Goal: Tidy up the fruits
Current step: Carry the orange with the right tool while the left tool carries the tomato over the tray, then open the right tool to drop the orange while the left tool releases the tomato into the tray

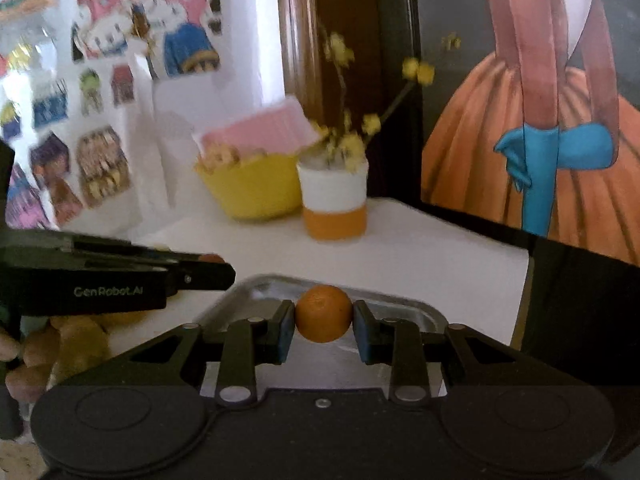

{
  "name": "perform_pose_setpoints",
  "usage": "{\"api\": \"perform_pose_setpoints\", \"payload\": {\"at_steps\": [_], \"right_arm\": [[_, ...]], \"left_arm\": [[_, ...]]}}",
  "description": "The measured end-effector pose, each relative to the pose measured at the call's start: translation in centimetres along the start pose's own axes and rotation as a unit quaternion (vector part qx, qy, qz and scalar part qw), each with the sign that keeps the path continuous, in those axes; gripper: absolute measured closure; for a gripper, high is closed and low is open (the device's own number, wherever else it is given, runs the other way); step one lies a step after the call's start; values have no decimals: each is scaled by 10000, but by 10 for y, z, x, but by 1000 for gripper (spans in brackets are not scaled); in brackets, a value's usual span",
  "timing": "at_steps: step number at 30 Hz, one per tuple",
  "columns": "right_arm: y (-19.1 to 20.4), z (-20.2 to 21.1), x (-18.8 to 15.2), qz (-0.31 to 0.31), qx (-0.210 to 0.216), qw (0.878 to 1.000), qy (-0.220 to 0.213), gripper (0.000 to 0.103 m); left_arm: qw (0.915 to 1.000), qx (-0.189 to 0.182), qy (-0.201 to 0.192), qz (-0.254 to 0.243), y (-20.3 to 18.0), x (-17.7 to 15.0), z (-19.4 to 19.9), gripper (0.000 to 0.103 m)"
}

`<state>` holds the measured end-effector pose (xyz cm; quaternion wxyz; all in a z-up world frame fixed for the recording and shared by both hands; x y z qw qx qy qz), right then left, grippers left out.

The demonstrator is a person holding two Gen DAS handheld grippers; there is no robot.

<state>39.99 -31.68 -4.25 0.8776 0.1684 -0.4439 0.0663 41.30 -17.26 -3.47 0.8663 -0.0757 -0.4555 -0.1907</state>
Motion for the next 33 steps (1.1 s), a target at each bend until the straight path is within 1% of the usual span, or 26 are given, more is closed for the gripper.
{"api": "perform_pose_setpoints", "payload": {"at_steps": [3,6,8,12,14,15,16,17,18,19,20,22,24,26,28,30,33], "right_arm": [[0,-15,-9,193,-79,9994,290,70],[1,-21,-14,286,-79,9986,449,70],[1,-23,-15,282,-82,9984,473,70],[-1,-25,-18,257,-136,9983,505,69],[-1,-24,-19,238,-167,9985,473,66],[-2,-23,-19,217,-210,9986,446,55],[-3,-21,-19,185,-263,9987,397,38],[-4,-18,-19,143,-299,9989,329,32],[-4,-13,-19,80,-323,9992,240,29],[-4,-8,-19,9,-312,9994,166,29],[-3,-3,-19,-59,-295,9995,101,28],[-1,12,-19,-184,-308,9993,-56,19],[4,31,-18,-232,-335,9988,-256,15],[10,53,-16,-272,-360,9979,-467,9],[19,79,-13,-285,-352,9963,-731,2],[29,103,-11,-249,-356,9945,-951,1],[47,138,-10,-204,-356,9928,-1122,1]], "left_arm": [[9995,-22,289,-90,-2,-8,-14,80],[9985,-3,483,-274,-5,-13,-23,80],[9978,-8,609,-265,-5,-16,-27,80],[9973,-49,717,-137,-4,-20,-31,79],[9973,-8,726,-124,-3,-20,-31,78],[9973,7,719,-113,-2,-19,-31,75],[9974,-7,711,-106,-3,-19,-29,70],[9977,-28,670,-85,-4,-18,-25,58],[9982,-26,590,-52,-4,-17,-19,48],[9987,20,503,-16,-3,-15,-14,30],[9993,91,366,33,-2,-12,-5,22],[9998,97,121,120,-1,-6,12,18],[9997,134,-15,183,0,0,29,12],[9991,226,-254,267,2,5,51,4],[9978,312,-478,350,4,9,75,1],[9964,388,-647,388,6,10,99,1],[9946,502,-810,422,7,9,135,1]]}}
Point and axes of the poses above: each gripper's, at about its wrist camera, not at the fingertips, and z roughly against the way its jaws point, y to its left, x to its top, the point moved 7 cm from there along -z, roughly the way its jaws point, and after that the axes turned 12 degrees about -z, right-handed, at the moved point
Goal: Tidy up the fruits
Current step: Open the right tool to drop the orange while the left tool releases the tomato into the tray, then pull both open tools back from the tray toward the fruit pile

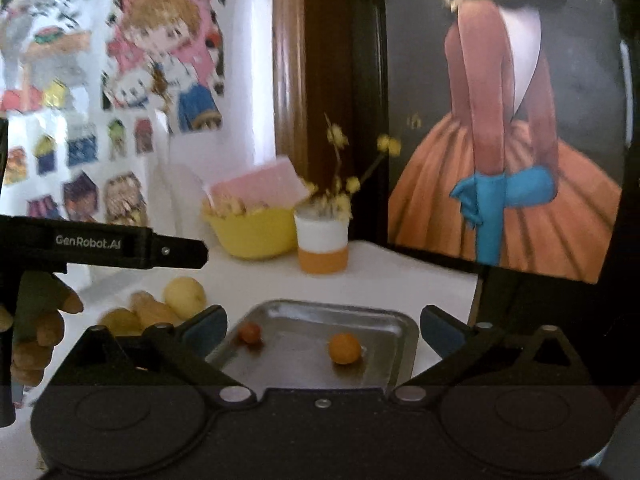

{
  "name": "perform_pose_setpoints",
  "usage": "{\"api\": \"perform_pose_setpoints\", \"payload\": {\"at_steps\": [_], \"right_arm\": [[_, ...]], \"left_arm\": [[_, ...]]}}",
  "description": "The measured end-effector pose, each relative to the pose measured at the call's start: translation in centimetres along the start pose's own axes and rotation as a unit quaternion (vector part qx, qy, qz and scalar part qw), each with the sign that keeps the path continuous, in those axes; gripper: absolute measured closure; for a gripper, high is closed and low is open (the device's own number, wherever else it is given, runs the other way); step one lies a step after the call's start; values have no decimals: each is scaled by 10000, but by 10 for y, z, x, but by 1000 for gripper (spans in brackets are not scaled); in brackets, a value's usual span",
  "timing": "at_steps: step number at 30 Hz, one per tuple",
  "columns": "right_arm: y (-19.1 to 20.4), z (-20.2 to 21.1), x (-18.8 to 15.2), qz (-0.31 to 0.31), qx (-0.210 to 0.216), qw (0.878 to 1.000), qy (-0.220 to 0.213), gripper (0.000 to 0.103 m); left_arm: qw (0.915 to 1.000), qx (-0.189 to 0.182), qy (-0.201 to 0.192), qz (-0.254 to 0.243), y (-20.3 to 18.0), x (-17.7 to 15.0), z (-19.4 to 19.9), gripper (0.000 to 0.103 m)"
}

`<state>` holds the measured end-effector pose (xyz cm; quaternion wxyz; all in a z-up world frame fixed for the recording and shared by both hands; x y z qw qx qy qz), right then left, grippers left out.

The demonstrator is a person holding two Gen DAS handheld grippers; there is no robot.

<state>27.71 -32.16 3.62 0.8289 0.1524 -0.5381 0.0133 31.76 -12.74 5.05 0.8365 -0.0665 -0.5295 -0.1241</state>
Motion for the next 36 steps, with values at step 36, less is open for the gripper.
{"api": "perform_pose_setpoints", "payload": {"at_steps": [36], "right_arm": [[143,141,-152,109,206,9928,1174,1]], "left_arm": [[9923,154,1209,-232,55,-176,190,1]]}}
Point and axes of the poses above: each gripper's, at about its wrist camera, not at the fingertips, and z roughly against the way its jaws point, y to its left, x to its top, the point moved 7 cm from there along -z, roughly the way its jaws point, and after that the axes turned 12 degrees about -z, right-handed, at the moved point
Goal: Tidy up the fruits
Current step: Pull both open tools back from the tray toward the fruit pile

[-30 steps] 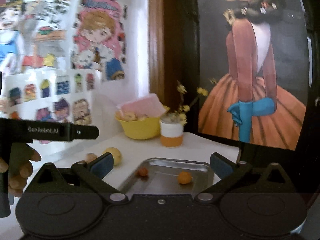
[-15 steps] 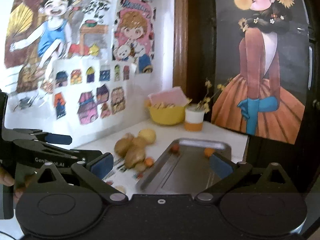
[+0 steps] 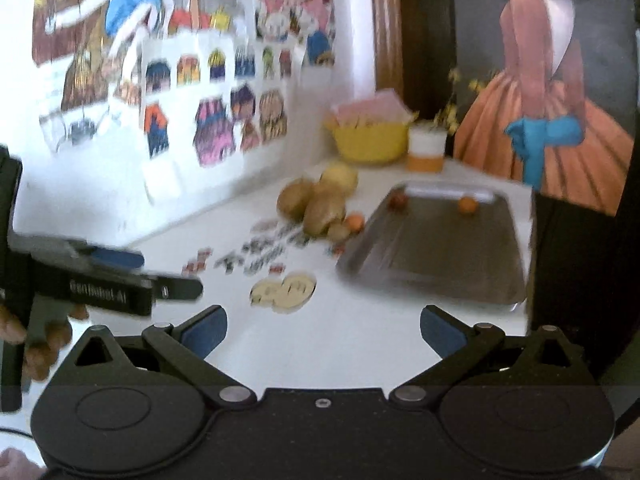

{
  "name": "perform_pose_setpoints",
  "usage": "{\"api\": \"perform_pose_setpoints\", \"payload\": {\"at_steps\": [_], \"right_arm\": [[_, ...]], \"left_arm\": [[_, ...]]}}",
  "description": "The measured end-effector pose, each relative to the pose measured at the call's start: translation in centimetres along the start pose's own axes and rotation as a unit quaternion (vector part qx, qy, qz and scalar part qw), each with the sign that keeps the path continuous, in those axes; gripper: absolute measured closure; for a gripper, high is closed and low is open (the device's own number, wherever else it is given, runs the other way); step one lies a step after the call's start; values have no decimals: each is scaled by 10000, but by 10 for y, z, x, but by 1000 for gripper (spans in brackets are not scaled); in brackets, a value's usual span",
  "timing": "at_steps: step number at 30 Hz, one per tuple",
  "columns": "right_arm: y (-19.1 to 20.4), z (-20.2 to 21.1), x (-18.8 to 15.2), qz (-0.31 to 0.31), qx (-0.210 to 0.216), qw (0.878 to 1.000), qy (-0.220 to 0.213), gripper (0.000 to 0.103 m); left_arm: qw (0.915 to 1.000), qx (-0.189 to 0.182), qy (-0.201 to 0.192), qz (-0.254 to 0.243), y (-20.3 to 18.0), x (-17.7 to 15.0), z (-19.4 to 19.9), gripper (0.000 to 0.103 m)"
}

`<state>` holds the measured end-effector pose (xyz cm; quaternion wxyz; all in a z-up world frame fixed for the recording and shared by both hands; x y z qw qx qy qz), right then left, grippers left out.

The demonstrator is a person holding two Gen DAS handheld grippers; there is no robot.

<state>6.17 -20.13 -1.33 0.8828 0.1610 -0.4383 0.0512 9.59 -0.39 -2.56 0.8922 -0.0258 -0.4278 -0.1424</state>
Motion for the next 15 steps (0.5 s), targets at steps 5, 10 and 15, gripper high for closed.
{"api": "perform_pose_setpoints", "payload": {"at_steps": [5,10,15], "right_arm": [[6,-17,-7,-52,158,9995,265,1],[11,-31,-3,19,266,9988,404,1],[12,-50,3,168,368,9976,554,1]], "left_arm": [[9994,38,332,37,13,-10,-6,1],[9985,121,516,156,24,-12,-11,1],[9970,194,716,198,33,-6,-26,1]]}}
Point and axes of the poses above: each gripper's, at about its wrist camera, not at the fingertips, and z roughly against the way its jaws point, y to its left, x to its top, the point moved 7 cm from there along -z, roughly the way its jaws point, and after that the axes turned 12 degrees about -z, right-handed, at the moved point
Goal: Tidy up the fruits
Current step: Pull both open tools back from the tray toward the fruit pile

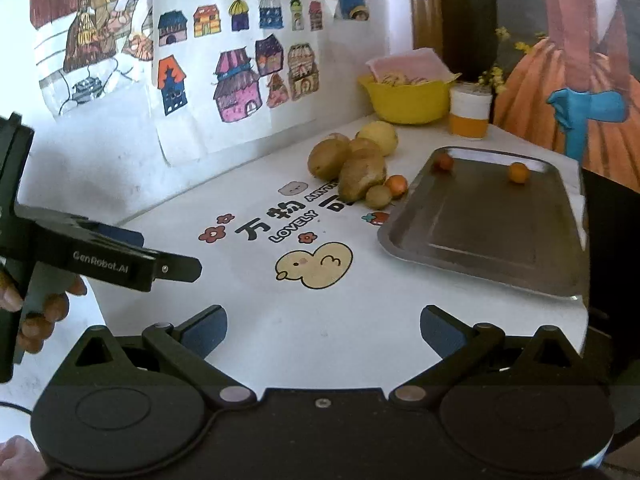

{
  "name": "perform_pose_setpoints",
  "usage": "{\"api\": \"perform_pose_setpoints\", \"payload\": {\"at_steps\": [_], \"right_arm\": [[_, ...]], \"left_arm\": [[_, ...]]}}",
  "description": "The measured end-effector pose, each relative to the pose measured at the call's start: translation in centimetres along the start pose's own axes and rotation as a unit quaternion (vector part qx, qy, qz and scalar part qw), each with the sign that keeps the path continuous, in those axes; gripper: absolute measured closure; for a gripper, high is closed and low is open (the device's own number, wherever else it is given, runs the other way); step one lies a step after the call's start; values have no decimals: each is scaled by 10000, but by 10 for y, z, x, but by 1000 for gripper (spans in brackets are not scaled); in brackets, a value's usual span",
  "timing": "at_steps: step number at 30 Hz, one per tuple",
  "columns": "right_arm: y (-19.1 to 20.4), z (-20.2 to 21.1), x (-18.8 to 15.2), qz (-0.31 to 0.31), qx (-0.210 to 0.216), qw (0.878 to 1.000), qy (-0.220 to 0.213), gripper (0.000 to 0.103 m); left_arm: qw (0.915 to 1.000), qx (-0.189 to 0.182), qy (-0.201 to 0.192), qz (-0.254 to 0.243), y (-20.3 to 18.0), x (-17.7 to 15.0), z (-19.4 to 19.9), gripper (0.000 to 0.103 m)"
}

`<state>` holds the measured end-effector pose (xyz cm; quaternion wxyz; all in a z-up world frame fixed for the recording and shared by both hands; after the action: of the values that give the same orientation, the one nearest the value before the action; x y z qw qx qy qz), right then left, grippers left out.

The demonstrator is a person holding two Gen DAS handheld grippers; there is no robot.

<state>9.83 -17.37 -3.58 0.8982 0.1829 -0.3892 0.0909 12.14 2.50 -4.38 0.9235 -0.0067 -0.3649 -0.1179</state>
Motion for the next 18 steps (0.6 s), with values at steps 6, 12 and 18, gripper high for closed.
{"api": "perform_pose_setpoints", "payload": {"at_steps": [6,12,18], "right_arm": [[-8,-20,16,202,122,9996,151,1],[-20,-27,37,292,337,9989,174,1],[-33,-37,56,511,254,9984,-33,1]], "left_arm": [[9999,80,5,-96,4,28,-18,1],[9997,140,-104,-141,4,63,-36,1],[9997,-89,-222,76,-2,95,-61,1]]}}
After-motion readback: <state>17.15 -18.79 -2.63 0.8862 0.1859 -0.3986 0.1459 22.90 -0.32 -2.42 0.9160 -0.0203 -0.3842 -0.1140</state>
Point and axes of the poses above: each gripper's, at about its wrist camera, not at the fingertips, and z roughly against the way its jaws point, y to its left, x to its top, the point moved 7 cm from there along -z, roughly the way its jaws point, and after that the axes turned 12 degrees about -z, right-handed, at the moved point
